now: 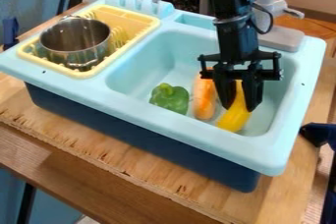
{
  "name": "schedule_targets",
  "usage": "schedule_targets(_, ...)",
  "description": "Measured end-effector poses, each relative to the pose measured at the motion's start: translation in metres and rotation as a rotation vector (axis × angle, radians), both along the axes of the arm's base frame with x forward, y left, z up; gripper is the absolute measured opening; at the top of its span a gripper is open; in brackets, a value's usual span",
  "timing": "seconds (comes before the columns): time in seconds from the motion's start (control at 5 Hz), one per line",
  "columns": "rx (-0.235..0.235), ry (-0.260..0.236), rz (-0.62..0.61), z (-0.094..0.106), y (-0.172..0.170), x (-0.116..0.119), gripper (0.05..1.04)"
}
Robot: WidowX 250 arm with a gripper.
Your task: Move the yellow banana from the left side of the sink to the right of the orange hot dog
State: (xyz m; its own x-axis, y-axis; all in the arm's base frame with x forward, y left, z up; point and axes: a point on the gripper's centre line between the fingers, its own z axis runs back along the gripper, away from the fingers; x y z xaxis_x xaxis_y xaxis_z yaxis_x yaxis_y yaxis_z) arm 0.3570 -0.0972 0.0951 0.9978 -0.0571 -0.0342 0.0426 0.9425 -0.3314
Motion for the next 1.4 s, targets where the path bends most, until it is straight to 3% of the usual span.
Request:
schedule_targets(0.2,0.02,0.037,-0.004,-0.007,0.005,0.003,0.48)
schedule_targets(0.4,0.02,0.046,-0.004,-0.006,0.009,0.003,0.787)
schedule_targets(0.6,0.039,0.007,-0.025,0.014,0.011,0.006,0.996)
schedule_targets(0.8,0.054,-0.061,-0.056,0.05,0.012,0.003,0.999)
schedule_targets(1.0,0.135,-0.102,-0.103,0.089,0.03,-0.008,0.999)
schedule_targets(1.2,0.36,-0.074,-0.174,0.11,0.062,-0.016,0.999)
schedule_targets(1.4,0.5,-0.02,-0.205,0.113,0.083,-0.023,0.999)
